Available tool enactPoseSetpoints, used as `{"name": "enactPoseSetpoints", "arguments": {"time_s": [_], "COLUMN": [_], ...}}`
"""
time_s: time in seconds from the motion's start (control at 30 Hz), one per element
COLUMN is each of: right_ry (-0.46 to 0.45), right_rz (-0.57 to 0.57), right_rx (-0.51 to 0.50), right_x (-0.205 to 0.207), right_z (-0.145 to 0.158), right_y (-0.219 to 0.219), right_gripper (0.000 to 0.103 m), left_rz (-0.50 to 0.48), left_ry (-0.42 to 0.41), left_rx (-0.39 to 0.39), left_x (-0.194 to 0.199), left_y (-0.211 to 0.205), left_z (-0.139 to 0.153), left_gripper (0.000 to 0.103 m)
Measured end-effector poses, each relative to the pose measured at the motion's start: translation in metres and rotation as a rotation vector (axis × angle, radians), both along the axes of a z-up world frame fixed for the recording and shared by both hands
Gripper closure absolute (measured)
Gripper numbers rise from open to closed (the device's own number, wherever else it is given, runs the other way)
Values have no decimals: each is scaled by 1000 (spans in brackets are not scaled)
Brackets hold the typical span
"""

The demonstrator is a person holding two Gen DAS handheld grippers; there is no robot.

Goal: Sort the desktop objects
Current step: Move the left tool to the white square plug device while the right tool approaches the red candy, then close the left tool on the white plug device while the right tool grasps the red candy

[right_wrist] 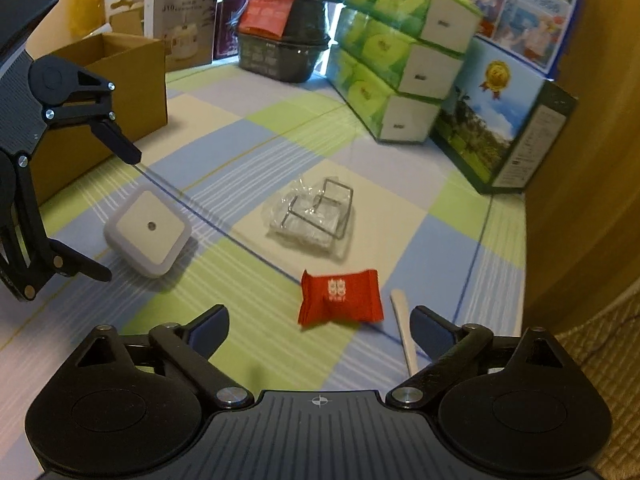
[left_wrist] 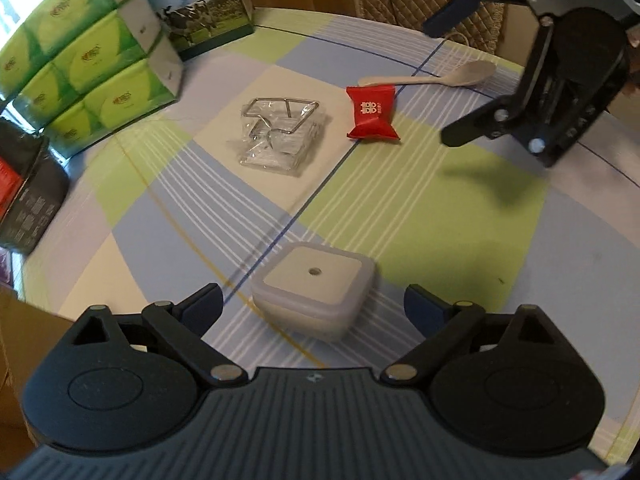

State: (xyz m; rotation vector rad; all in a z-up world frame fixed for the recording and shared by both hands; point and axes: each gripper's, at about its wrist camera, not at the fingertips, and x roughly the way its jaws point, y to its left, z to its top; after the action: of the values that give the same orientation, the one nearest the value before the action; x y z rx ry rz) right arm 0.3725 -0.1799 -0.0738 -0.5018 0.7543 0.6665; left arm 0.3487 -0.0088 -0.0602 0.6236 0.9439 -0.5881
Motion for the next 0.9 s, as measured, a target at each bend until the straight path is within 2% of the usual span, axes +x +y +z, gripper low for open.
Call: {"name": "enactPoseSetpoints", "arguments": {"time_s": [0.2,0.33,0.43,0.57,0.73,0.9], "right_ry": [47,57,61,61,63,74], "right_rz": [-1,4,9,14,19,5], "right_rx": [-5,-11,-13,-19,-38,-60], "right_x": [25,30,33,39,48,55], "right_z": [-15,-20,-23,-27,-34,-40], "right_y": [6,6,6,8,17,23], "right_gripper": [15,16,17,19,21,31], "left_rz": [-50,-69,-70,-60,3,56], "left_ry": [35,63,98,111,114,118], "left_rx": [23,30,13,2,-14,-53], "left_x": [16,26,32,34,33,34], "left_y": [-4,-4,-4,-4,-2,-1], "left_z": [-8,-15,-19,-21,-20,-18], "left_gripper": [21,26,35,37,37,40]}}
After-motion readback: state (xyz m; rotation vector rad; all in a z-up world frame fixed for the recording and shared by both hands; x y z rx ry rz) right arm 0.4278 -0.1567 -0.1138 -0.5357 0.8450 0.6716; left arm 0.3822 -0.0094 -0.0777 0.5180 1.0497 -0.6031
